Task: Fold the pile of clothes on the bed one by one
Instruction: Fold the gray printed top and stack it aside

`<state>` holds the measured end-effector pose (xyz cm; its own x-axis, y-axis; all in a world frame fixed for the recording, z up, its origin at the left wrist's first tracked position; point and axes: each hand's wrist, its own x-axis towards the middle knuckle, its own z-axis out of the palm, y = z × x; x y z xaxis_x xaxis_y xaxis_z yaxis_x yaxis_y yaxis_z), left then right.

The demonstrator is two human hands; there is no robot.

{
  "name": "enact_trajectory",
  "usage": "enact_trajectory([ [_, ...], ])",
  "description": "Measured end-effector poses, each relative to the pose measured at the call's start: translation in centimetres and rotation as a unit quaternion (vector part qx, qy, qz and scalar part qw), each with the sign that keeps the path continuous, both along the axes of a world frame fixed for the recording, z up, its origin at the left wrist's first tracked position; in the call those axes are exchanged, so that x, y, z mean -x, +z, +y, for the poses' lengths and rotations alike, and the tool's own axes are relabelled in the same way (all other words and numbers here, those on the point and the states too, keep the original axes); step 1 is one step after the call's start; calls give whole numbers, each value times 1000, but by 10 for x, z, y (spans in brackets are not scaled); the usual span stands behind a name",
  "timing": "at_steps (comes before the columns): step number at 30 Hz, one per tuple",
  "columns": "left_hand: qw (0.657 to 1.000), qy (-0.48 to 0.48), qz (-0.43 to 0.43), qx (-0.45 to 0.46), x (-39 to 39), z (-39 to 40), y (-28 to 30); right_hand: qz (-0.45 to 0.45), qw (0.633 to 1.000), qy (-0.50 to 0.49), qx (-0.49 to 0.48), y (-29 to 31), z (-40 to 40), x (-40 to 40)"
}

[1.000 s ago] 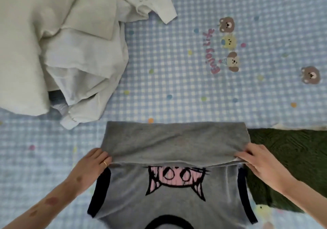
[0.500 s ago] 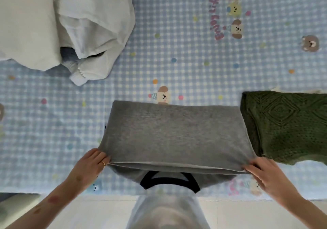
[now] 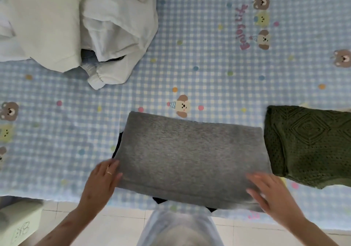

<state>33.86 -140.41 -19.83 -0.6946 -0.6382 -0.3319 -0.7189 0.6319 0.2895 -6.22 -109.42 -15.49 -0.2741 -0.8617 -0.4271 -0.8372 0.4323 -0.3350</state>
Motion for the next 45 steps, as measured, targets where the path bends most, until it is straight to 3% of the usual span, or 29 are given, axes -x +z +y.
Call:
enact_trajectory([
  [2, 982, 172, -43, -58, 15, 6, -7, -26, 999, -33, 31, -13, -75, -15],
  [4, 948, 284, -59, -129, 31, 11, -12, -52, 996, -19, 72, -32, -163, -38],
  [9, 890, 428, -28, -155, 42, 10, -24, -134, 987, 72, 53, -76, -334, -101],
  [13, 866, 468, 4, -178, 31, 2, -28, -159, 973, 166, -13, -99, -382, -129],
  [18, 843, 492, 53, -210, 27, 7, -23, -147, 957, 251, 4, -105, -391, -137],
  [25, 805, 509, 165, -258, 52, 36, 25, -181, 957, 224, 30, -64, -386, -93],
  [29, 833, 444, 225, -240, 87, 70, 58, -172, 963, 202, 35, -29, -345, -41],
  [34, 907, 250, 242, -235, 151, 138, 67, -151, 976, 154, -8, -3, -260, 39],
  [39, 954, 99, 182, -216, 223, 212, 55, -132, 983, 120, -49, 0, -175, 105],
  [45, 975, 41, 123, -181, 288, 280, 37, -111, 983, 128, -72, -13, -113, 158],
])
